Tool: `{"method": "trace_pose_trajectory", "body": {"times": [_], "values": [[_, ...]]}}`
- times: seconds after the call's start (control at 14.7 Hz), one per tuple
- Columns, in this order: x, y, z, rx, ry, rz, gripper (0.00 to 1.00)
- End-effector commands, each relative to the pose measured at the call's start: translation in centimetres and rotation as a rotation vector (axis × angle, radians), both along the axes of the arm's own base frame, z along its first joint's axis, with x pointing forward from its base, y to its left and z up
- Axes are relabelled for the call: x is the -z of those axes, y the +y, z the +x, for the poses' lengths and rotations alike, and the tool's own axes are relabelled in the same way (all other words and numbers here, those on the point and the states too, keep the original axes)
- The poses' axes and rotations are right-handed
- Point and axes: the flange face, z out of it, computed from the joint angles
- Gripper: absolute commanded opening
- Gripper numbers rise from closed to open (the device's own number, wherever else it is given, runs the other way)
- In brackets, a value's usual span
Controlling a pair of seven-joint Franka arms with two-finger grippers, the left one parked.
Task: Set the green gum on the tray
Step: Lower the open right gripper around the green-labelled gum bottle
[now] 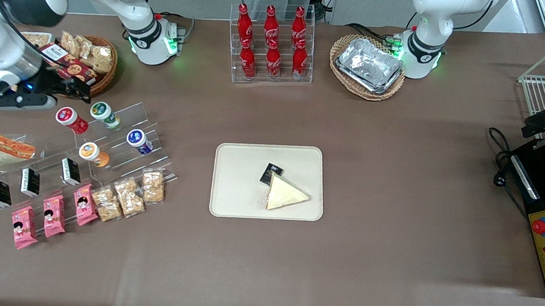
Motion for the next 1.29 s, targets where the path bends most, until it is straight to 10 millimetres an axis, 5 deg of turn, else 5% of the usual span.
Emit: {"method": "trace_pose_trajectory", "body": {"times": [0.0, 0.27, 1.22], "values": [[4.8, -0.6, -1.9, 0.002, -0.023, -0.003, 1.0], [7.9, -0.3, -3.2, 0.004, -0.024, 0.001, 1.0], [8.2, 1.5, -3.5, 0.029, -0.017, -0.005, 0.99]]}}
